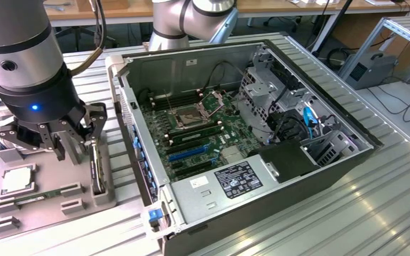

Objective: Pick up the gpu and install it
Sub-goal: 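Pick up the gpu and move the gpu toward the slot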

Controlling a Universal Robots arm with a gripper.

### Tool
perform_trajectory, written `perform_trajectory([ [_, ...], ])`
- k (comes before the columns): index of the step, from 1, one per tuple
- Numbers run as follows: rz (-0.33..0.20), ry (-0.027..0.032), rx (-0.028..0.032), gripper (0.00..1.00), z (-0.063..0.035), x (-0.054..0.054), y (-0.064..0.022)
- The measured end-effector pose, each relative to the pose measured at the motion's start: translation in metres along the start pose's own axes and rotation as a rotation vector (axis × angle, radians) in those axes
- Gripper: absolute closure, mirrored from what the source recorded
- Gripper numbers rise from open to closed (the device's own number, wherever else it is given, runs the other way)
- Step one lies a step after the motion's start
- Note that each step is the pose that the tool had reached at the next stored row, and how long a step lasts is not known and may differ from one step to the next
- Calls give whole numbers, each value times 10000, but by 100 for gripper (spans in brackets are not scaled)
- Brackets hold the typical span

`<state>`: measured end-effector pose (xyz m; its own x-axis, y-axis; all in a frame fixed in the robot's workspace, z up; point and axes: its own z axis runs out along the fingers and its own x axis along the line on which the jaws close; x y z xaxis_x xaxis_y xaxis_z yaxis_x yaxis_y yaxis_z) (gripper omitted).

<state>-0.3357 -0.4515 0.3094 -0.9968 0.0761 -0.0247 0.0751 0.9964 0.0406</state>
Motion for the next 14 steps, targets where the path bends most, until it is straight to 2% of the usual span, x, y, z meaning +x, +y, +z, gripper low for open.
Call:
perform_trajectory([
  [14,0,0,0,58,64,2,-3],
])
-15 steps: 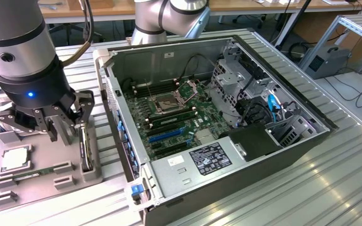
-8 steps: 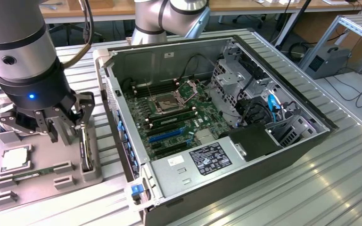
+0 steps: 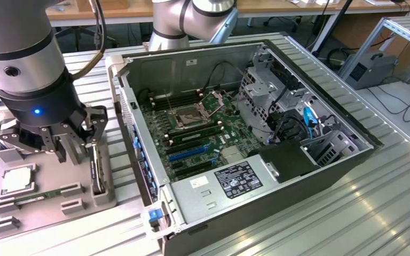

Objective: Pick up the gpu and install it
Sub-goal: 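Pick up the gpu and move the gpu toward the slot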

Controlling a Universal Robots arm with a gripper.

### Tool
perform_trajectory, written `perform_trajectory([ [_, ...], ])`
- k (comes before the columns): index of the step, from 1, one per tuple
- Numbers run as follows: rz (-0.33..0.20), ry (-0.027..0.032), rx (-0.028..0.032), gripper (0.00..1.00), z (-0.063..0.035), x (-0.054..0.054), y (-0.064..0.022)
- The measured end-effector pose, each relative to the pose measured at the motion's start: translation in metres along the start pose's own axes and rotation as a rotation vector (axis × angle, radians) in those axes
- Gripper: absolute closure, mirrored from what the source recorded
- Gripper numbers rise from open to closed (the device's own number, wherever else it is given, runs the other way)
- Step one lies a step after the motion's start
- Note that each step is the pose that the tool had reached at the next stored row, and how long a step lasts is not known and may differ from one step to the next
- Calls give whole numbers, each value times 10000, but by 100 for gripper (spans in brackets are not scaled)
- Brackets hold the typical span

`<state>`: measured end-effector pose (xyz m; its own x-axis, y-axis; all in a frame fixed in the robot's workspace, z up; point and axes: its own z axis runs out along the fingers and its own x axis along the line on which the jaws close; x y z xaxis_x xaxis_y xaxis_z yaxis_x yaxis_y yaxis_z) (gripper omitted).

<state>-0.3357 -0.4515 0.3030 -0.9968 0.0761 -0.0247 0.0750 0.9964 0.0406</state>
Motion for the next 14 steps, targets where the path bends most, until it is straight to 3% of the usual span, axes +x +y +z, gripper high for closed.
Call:
perform_trajectory([
  [14,0,0,0,58,56,1,-2],
])
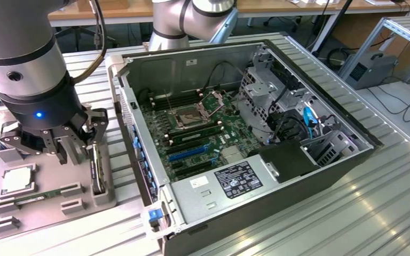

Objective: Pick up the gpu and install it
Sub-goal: 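Pick up the gpu and move the gpu toward the slot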

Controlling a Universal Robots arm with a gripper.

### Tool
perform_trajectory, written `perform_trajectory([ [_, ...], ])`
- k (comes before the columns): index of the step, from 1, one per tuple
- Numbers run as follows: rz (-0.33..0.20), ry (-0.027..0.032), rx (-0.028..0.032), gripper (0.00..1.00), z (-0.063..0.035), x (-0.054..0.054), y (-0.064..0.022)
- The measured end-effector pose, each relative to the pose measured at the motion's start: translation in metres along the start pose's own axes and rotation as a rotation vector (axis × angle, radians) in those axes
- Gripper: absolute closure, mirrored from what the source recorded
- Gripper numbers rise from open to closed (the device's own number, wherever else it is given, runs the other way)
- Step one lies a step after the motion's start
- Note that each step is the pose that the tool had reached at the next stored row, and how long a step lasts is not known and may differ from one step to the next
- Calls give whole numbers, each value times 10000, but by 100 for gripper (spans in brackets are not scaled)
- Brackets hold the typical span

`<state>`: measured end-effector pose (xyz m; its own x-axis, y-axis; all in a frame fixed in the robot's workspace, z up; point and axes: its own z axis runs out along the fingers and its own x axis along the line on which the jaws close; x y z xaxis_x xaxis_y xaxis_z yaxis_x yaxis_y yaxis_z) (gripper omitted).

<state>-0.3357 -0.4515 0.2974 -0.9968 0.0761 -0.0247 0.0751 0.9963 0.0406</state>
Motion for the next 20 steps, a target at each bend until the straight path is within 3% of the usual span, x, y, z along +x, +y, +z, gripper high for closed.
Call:
perform_trajectory([
  [20,0,0,0,58,68,2,-3],
])
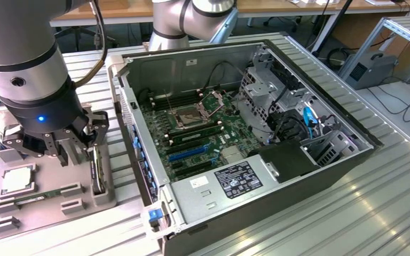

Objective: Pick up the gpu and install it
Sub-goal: 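Pick up the gpu and move the gpu toward the slot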

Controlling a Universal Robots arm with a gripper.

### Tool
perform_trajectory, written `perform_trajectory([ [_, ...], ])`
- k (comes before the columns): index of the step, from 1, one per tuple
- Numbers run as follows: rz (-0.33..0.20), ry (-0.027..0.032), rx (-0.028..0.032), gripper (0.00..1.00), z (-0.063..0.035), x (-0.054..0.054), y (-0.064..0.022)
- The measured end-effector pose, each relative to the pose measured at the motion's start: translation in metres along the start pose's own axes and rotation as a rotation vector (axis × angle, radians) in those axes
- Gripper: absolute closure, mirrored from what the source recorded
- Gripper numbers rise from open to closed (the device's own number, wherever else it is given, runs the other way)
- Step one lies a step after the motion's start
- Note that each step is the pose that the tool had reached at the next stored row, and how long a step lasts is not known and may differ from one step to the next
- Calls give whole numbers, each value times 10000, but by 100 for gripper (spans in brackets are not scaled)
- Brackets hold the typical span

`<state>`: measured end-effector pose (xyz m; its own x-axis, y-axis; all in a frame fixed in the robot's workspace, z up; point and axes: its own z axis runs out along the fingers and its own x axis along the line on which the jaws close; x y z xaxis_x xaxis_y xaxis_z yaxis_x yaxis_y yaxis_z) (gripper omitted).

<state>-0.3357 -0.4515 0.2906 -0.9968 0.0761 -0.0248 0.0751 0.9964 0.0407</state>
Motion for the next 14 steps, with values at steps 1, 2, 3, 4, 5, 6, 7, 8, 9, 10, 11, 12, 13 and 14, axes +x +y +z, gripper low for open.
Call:
perform_trajectory([
  [1,1,0,0,58,4,0,0],
  [2,0,0,0,58,7,0,0],
  [3,0,0,0,58,10,0,0],
  [4,0,0,0,58,14,0,-1],
  [5,0,0,-1,58,19,0,-1],
  [6,0,0,0,58,22,1,-1],
  [7,0,0,0,58,27,0,-1],
  [8,0,0,0,58,31,1,-1],
  [9,0,-1,0,58,35,1,-1],
  [10,0,0,0,58,38,1,-2],
  [11,0,0,0,58,42,1,-2],
  [12,0,1,0,58,45,1,-2],
  [13,0,0,1,58,48,1,-2],
  [14,0,0,0,58,52,1,-2],
])
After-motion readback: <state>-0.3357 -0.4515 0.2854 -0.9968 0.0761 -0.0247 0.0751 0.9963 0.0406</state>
